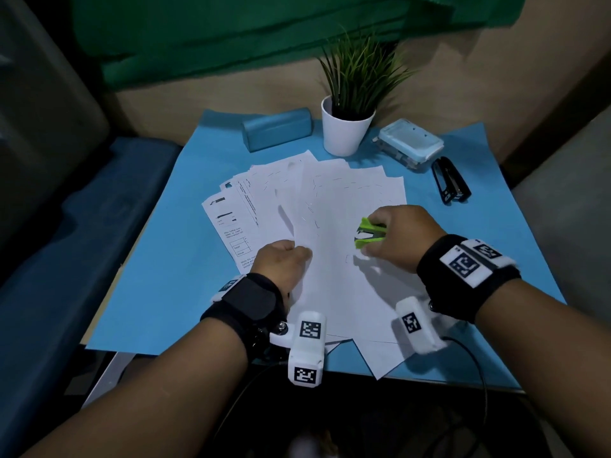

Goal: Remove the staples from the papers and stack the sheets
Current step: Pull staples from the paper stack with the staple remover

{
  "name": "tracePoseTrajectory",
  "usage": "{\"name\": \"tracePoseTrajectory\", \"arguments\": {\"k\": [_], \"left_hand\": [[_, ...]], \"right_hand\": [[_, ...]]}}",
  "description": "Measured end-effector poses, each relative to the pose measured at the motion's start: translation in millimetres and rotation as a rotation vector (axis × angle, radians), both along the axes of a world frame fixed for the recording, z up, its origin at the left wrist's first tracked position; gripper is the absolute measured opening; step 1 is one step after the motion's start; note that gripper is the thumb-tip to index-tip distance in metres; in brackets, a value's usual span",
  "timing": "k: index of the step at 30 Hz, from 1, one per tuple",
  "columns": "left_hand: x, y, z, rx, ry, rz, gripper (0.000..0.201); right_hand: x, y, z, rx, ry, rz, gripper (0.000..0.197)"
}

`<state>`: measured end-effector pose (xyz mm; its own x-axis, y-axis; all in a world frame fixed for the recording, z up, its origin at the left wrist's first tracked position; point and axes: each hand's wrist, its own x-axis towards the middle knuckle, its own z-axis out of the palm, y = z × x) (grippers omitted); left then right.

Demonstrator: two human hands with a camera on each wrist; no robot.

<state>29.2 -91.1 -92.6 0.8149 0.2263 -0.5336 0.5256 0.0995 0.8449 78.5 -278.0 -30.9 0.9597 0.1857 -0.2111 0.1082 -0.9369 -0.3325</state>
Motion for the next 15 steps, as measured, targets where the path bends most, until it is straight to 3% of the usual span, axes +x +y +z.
{"name": "tracePoseTrajectory", "arguments": {"k": [3,5,9,15], "left_hand": [[-1.8,0.4,2.9,-0.082,-0.003,-0.052,0.03],[-3.6,-0.2,5.4,-0.124,-0.02,-0.071,0.038],[-5.3,-4.0,9.7,-0.289,-0.073,-0.097,0.033],[-9.4,-9.5,6.2,-0.331,-0.14,-0.084,0.035]], "right_hand": [[-8.1,14.2,3.4,0.085,0.04,0.013,0.042],[-12.6,28.8,1.8,0.1,0.028,0.057,0.038],[-13.5,46.7,-0.4,0.019,-0.044,0.09,0.034],[-19.0,50.1,1.7,-0.034,-0.07,0.067,0.028]]}}
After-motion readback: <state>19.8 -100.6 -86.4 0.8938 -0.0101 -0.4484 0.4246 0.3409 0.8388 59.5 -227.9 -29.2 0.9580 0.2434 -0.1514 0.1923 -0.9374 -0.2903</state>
